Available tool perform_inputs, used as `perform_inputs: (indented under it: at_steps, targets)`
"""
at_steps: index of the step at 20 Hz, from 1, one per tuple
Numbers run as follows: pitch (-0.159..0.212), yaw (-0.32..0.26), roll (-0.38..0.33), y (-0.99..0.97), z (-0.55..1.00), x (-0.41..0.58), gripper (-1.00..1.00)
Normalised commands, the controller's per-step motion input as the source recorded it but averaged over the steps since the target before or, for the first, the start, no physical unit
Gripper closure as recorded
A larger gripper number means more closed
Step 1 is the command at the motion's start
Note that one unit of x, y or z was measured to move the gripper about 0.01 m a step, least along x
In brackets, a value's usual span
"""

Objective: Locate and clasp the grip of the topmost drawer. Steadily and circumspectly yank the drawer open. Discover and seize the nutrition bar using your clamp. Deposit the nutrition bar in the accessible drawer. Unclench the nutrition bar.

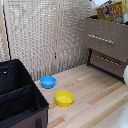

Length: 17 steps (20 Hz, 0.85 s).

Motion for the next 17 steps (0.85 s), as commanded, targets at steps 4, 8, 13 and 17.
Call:
perform_inputs:
  at_steps: [4,8,13,17]
  targets:
    - [0.052,-0.005,0.000,-0.02,0.38,0.451,-1.00]
    - [0.048,-0.035,0.003,0.12,0.50,0.544,-1.00]
    - [0.019,-0.048,0.000,0.33,0.78,0.500,-1.00]
    - [-0.166,-0.090,-0.004,0.32,0.63,0.319,-1.00]
